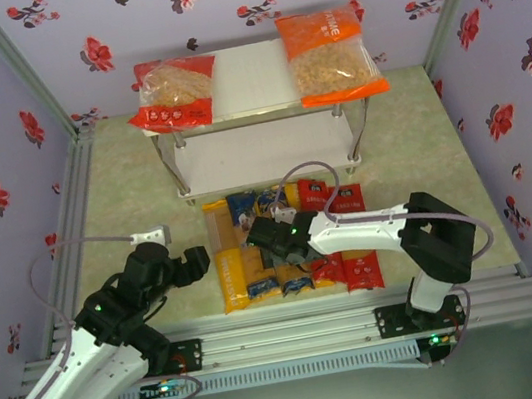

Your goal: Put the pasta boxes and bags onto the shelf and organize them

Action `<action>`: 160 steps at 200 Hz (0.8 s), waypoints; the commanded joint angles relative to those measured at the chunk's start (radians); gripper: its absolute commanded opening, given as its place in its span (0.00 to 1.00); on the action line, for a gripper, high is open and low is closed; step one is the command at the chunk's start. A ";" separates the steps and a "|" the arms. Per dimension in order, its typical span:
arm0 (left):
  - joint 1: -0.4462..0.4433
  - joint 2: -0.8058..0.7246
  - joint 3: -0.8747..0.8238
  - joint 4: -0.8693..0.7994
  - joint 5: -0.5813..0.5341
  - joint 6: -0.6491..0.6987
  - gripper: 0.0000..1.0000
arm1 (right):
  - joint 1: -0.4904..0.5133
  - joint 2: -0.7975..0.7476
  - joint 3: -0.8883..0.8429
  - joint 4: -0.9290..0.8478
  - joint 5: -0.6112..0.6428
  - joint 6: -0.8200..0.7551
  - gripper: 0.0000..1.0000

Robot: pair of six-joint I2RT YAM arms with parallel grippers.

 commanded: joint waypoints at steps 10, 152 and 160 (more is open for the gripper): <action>0.002 0.005 -0.015 0.006 -0.019 0.006 0.90 | -0.007 0.047 -0.014 0.032 -0.030 -0.002 0.83; 0.006 0.009 -0.002 0.016 -0.021 0.005 0.90 | -0.007 -0.025 -0.020 -0.073 -0.027 -0.022 0.26; 0.007 0.014 0.006 0.016 -0.021 0.009 0.90 | -0.007 -0.050 -0.016 -0.085 -0.022 -0.026 0.21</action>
